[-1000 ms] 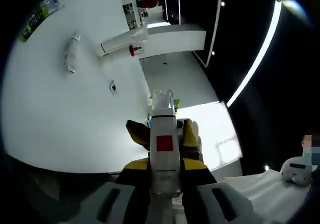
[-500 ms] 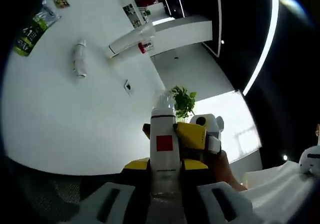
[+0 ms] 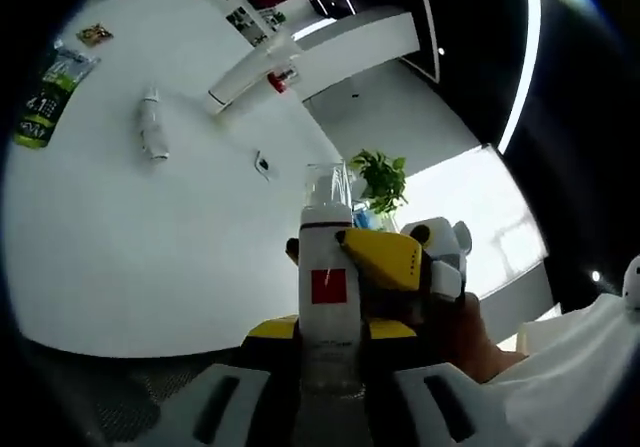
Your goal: Arrange the skincare products in the storage area until every visible bottle or jar stands upright without overlapping.
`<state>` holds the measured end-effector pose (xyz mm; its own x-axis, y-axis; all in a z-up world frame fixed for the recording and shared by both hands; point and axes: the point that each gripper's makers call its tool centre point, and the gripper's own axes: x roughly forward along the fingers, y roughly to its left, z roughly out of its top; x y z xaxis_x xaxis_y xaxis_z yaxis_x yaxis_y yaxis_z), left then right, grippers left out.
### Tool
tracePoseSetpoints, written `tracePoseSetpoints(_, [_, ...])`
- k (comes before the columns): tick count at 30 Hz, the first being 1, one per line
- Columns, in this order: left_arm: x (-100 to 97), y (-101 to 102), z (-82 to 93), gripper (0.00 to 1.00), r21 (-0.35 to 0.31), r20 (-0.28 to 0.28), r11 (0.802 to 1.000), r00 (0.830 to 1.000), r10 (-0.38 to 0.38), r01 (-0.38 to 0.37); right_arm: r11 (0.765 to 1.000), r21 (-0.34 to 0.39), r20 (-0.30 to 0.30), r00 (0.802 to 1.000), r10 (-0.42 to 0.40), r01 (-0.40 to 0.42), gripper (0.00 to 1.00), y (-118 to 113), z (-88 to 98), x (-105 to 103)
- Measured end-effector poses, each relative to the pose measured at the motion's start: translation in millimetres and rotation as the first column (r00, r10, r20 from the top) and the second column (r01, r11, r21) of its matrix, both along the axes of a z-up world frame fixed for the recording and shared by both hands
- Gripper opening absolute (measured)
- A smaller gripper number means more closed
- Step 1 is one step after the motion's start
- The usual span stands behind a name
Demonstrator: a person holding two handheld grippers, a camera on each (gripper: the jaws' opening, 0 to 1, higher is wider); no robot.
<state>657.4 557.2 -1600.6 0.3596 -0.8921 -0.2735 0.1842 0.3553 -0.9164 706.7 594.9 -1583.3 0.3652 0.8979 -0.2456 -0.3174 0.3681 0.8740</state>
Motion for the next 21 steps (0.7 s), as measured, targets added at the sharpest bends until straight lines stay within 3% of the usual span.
tracePoseSetpoints(1, [-0.9, 0, 1.3, 0.23, -0.018, -0.022, 1.0, 1.0, -0.003, 0.002, 1.0, 0.016, -0.004, 1.0, 0.007, -0.007, 0.2, 1, 1.3, -1])
tracePoseSetpoints(3, [1.4, 1, 2.9, 0.23, -0.023, 0.001, 1.0, 1.0, 0.005, -0.005, 0.999, 0.041, 0.003, 1.0, 0.007, -0.007, 0.2, 1, 3.6, 1])
tracePoseSetpoints(7, [1.9, 2, 23.7, 0.24, -0.197, -0.013, 0.98, 1.0, 0.0, -0.003, 0.989, 0.147, 0.004, 1.0, -0.001, 0.001, 0.2, -2, 18.8, 2])
tracePoseSetpoints(11, [3.8, 5, 39.8, 0.25, -0.335, -0.04, 0.942, 0.999, 0.0, -0.013, 0.973, 0.229, 0.022, 1.0, -0.005, 0.0, 0.2, -4, 33.0, 3])
tracePoseSetpoints(17, [1.1, 3, 46.0, 0.26, -0.383, -0.034, 0.924, 0.999, -0.028, 0.012, 0.954, 0.299, 0.025, 0.999, 0.028, -0.034, 0.19, 0, 42.8, 0])
tracePoseSetpoints(21, [2.7, 7, 65.1, 0.28, -0.497, -0.035, 0.868, 0.999, -0.023, 0.002, 0.905, 0.419, -0.029, 0.995, 0.095, -0.074, 0.19, 4, 54.4, -9])
